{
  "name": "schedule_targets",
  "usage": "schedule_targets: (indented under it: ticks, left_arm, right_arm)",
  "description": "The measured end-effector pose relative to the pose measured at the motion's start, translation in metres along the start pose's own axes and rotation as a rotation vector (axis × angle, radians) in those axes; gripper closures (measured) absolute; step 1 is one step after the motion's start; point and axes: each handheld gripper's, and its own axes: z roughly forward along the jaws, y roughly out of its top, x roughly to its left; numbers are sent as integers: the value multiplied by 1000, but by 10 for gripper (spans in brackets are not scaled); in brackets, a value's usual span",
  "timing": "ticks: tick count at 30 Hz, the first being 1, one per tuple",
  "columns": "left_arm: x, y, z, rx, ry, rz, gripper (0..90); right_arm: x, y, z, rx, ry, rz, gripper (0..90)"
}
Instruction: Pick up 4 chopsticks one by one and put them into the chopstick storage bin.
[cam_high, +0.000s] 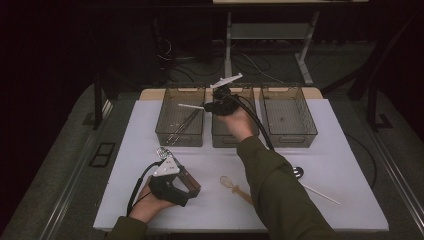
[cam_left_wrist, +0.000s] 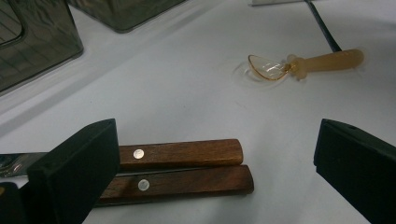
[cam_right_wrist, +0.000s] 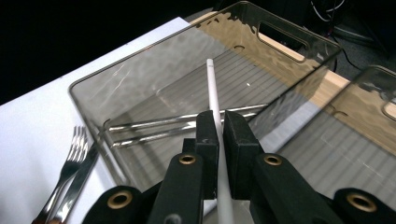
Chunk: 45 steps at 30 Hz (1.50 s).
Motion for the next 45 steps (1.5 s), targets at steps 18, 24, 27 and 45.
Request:
schedule_targets:
  ticks: [18, 24, 27, 45]
  left_arm:
    - [1, 0, -2, -20, -6, -4, 0]
    - [1, 1, -2, -21, -10, -2, 0]
    - [1, 0, -3, -21, -9, 1, 0]
    - [1, 0, -6, -19, 3, 3, 0]
  right_arm:
    - [10, 26, 73, 104, -68, -5, 849]
    - [15, 28, 87, 138, -80, -12, 822]
    - [19, 30, 85, 124, -64, -8, 646]
    - [13, 6, 11, 33, 122, -7, 437]
